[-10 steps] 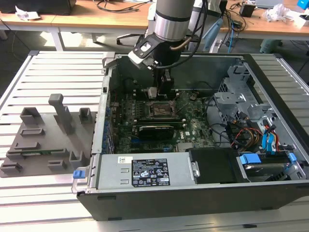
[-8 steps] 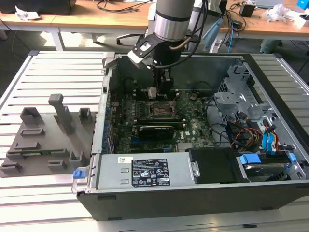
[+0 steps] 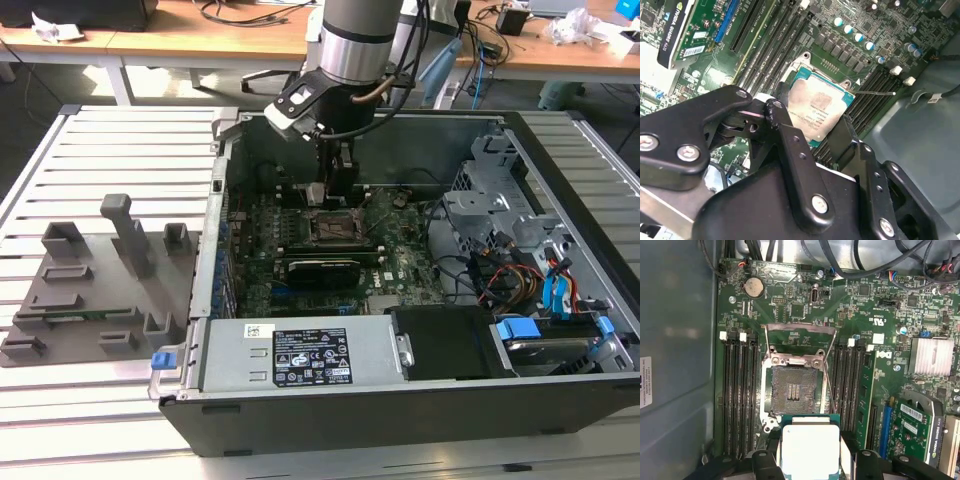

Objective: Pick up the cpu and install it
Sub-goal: 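Place the cpu into insertion slot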

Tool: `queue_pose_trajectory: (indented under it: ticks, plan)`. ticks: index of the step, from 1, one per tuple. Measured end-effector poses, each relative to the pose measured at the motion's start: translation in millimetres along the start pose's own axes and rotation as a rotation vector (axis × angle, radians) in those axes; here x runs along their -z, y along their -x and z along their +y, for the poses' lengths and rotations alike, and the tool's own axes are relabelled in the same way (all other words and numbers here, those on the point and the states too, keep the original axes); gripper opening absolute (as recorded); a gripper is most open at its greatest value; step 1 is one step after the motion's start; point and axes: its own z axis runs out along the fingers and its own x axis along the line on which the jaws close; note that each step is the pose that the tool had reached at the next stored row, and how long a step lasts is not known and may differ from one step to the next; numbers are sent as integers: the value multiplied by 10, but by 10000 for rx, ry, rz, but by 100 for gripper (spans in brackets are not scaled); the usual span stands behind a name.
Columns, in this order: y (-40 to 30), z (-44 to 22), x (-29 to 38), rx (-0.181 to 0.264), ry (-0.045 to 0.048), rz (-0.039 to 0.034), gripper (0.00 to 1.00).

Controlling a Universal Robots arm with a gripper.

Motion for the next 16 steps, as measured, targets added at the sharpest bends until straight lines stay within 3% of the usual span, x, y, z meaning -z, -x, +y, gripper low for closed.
queue_pose_trajectory:
  ticks: [3,8,9,11,16]
  plan:
    - [0,0,0,-1,1,0,55]
    - [0,-2,-4,-40,653,-45,55]
    - [0,-2,-6,-53,852,-54,55]
    - [-1,-2,-7,-54,906,-55,55]
    - [-1,-2,-5,-55,911,-59,55]
